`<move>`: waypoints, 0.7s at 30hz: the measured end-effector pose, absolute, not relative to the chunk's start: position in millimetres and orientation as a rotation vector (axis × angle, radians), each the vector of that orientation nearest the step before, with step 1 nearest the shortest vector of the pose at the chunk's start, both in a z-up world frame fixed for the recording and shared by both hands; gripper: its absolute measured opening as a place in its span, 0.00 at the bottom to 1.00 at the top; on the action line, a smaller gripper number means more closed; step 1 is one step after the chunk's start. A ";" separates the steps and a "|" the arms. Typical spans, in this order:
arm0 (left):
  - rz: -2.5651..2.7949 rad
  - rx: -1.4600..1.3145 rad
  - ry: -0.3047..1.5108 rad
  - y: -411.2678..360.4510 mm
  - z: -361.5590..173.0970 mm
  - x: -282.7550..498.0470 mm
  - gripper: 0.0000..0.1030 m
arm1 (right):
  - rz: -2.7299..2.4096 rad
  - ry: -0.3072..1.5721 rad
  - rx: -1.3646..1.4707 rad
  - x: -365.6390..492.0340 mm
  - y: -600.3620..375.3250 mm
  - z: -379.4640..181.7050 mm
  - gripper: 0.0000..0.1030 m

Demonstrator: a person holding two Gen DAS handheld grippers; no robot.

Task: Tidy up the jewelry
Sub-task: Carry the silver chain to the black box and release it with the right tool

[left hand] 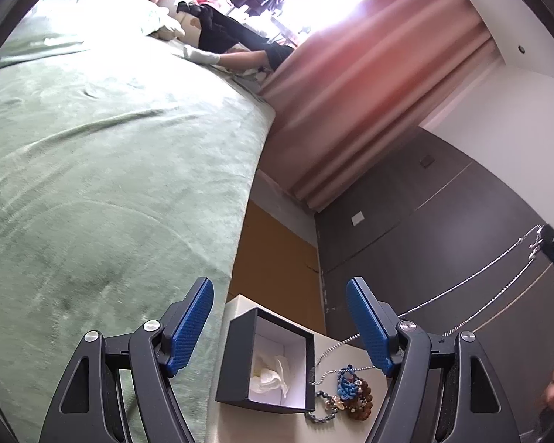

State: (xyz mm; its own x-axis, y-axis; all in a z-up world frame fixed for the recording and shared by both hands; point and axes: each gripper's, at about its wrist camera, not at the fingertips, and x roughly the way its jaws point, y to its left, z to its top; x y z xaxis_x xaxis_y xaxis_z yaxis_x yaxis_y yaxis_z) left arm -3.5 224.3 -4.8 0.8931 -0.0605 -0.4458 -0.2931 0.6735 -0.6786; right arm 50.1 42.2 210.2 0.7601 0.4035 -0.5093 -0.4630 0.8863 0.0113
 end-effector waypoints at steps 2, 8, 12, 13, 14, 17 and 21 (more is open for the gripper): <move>0.137 -0.833 0.457 226.4 -4.5 -6.0 0.74 | 0.484 0.515 -0.125 47.0 49.5 215.6 0.14; 0.138 -0.848 0.450 232.1 -5.3 -8.6 0.74 | 0.516 0.509 -0.149 41.6 64.8 213.1 0.15; 0.136 -0.867 0.449 234.8 -6.5 -9.0 0.74 | 0.532 0.547 -0.163 43.6 72.6 191.0 0.14; 0.136 -0.870 0.449 235.5 -6.6 -9.5 0.74 | 0.534 0.558 -0.166 43.7 74.7 185.9 0.14; 0.136 -0.870 0.448 235.9 -6.6 -9.6 0.74 | 0.538 0.575 -0.167 44.6 77.2 178.5 0.14; 0.138 -0.869 0.450 236.1 -6.8 -8.8 0.74 | 0.548 0.617 -0.173 47.1 81.4 157.8 0.14; 0.140 -0.871 0.449 236.4 -7.1 -8.4 0.74 | 0.566 0.671 -0.169 50.3 82.7 130.7 0.14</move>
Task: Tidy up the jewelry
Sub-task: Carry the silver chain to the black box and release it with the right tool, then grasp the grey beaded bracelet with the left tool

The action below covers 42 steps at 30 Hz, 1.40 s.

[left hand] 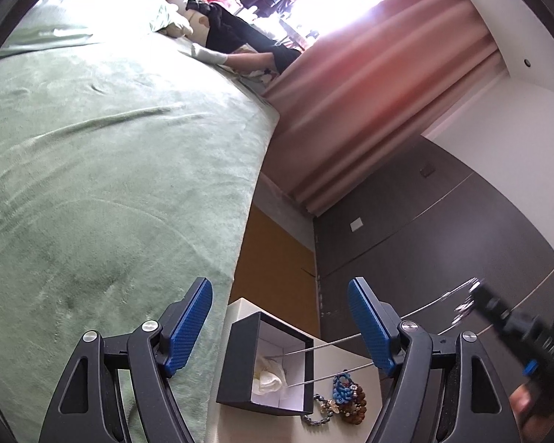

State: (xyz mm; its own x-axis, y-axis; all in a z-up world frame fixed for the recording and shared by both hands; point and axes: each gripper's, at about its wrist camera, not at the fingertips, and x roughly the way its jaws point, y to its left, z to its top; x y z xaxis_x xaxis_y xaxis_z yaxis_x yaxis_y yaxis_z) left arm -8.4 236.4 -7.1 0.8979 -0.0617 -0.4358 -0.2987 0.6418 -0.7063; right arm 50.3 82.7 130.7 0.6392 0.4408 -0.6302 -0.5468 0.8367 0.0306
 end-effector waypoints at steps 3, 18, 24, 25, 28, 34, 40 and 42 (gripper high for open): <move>0.148 -0.876 0.452 237.6 -9.0 -7.5 0.74 | 0.581 0.718 -0.157 52.4 83.2 110.9 0.15; 0.169 -0.836 0.482 229.0 -10.2 -1.2 0.74 | 0.624 0.933 -0.061 75.5 61.0 22.9 0.42; 0.145 -0.788 0.517 206.3 -10.4 13.6 0.74 | 0.562 0.931 0.048 74.7 8.0 17.0 0.43; 0.137 -0.769 0.527 199.0 -9.9 17.0 0.74 | 0.545 0.925 0.072 73.2 -6.9 15.4 0.46; 0.111 -0.714 0.550 178.7 -8.7 26.5 0.74 | 0.483 0.911 0.128 72.2 -44.5 12.4 0.58; 0.020 -0.617 0.603 129.6 -11.9 49.6 0.74 | 0.392 0.929 0.219 77.7 -104.4 7.4 0.64; -0.032 -0.511 0.648 83.8 -20.3 65.3 0.74 | 0.341 0.964 0.284 84.4 -139.7 -4.7 0.65; -0.051 -0.481 0.662 69.7 -23.9 68.1 0.74 | 0.327 0.971 0.296 87.4 -149.3 -7.0 0.65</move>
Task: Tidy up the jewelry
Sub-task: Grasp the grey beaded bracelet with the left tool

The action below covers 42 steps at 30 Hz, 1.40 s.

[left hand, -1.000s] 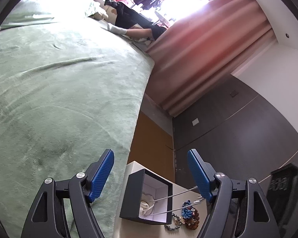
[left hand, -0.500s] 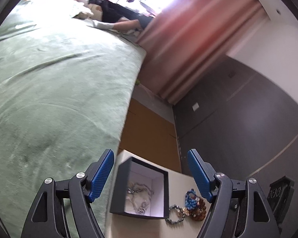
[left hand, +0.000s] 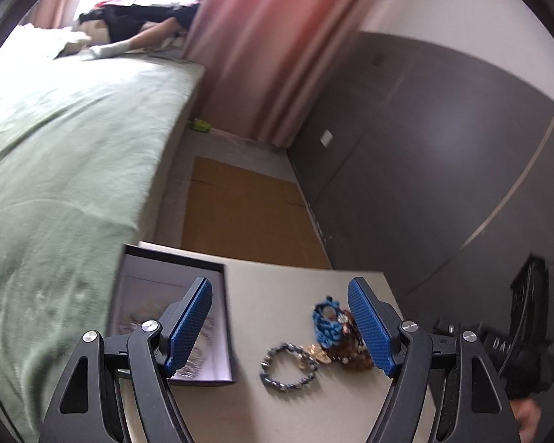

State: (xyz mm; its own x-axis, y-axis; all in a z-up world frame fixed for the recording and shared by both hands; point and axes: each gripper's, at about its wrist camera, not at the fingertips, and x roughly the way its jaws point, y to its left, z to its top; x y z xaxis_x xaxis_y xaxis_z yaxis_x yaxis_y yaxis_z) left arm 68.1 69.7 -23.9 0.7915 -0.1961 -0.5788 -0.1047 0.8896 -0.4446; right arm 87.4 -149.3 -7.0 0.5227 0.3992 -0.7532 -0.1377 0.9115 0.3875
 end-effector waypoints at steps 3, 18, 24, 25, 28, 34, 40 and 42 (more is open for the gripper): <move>-0.072 -0.419 0.701 46.3 -31.8 73.4 0.74 | 0.316 0.984 0.305 90.3 -163.3 -10.7 0.65; -0.136 -0.196 0.857 -32.1 -77.5 91.8 0.62 | 0.228 1.054 0.361 98.3 -224.1 -34.0 0.65; -0.168 -0.178 0.923 -47.5 -99.2 99.7 0.53 | 0.220 1.060 0.384 98.2 -233.0 -36.8 0.65; -0.164 -0.168 0.934 -49.2 -102.8 101.0 0.52 | 0.220 1.059 0.385 98.2 -233.2 -36.5 0.65; -0.140 -0.152 0.983 -50.0 -116.8 106.9 0.44 | 0.223 1.063 0.389 98.8 -232.0 -37.5 0.65; -0.140 -0.175 0.997 -43.4 -129.8 113.2 0.28 | 0.235 1.078 0.384 100.9 -222.1 -41.9 0.65; -0.143 -0.217 0.994 -35.1 -130.6 115.7 0.09 | 0.266 1.079 0.419 103.2 -208.8 -46.3 0.65; -0.139 -0.230 0.965 -31.1 -122.2 113.5 0.09 | 0.290 1.080 0.445 105.6 -202.2 -49.2 0.65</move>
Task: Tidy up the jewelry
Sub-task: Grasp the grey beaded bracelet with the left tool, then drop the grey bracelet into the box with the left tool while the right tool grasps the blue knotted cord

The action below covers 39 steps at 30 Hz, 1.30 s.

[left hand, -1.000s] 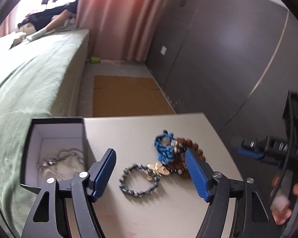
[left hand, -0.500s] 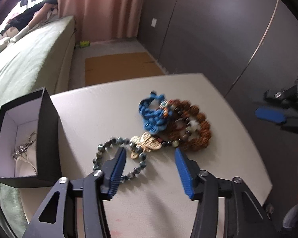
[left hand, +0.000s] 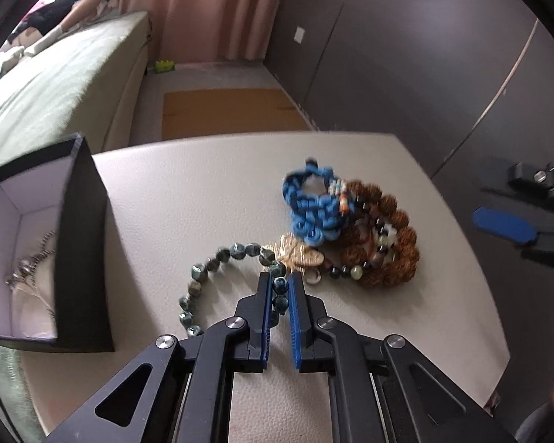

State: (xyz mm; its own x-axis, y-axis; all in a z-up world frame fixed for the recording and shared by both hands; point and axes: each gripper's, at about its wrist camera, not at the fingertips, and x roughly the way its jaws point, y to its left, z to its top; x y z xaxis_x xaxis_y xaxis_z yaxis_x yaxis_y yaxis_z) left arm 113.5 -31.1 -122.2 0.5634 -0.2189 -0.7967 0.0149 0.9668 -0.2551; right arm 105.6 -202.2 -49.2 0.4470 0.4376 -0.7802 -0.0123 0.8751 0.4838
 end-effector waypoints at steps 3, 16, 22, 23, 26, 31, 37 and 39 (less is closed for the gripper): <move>-0.148 -0.270 0.918 -20.1 -106.4 107.9 0.08 | 0.326 1.083 0.468 107.9 -191.7 -51.4 0.63; -0.106 -0.419 0.776 37.4 -62.2 87.7 0.08 | 0.381 1.127 0.422 124.2 -140.8 -76.8 0.37; -0.101 -0.452 0.722 55.1 -46.4 78.9 0.08 | 0.319 1.148 0.357 136.8 -127.3 -90.7 0.34; -0.099 -0.456 0.717 58.0 -45.0 77.4 0.08 | 0.312 1.150 0.348 138.1 -126.4 -91.6 0.34; -0.093 -0.470 0.698 65.6 -40.6 73.0 0.08 | 0.276 1.146 0.282 141.2 -117.2 -93.2 0.32; -0.076 -0.499 0.658 82.4 -32.1 65.0 0.08 | 0.260 1.136 0.188 140.0 -108.1 -90.4 0.10; -0.034 -0.536 0.628 108.3 -26.6 56.5 0.08 | 0.306 1.084 0.205 129.5 -113.0 -72.0 0.09; -0.023 -0.547 0.622 115.0 -26.7 53.3 0.08 | 0.332 1.062 0.222 125.0 -113.6 -65.7 0.09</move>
State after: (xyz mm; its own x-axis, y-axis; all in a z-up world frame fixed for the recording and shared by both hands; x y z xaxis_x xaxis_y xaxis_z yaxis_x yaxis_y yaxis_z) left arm 53.3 115.0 -26.7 0.8171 -0.1813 -0.5473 -0.1400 0.8584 -0.4935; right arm 125.0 -113.6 -65.7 0.4444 0.3705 -0.8156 -0.1594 0.9286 0.3350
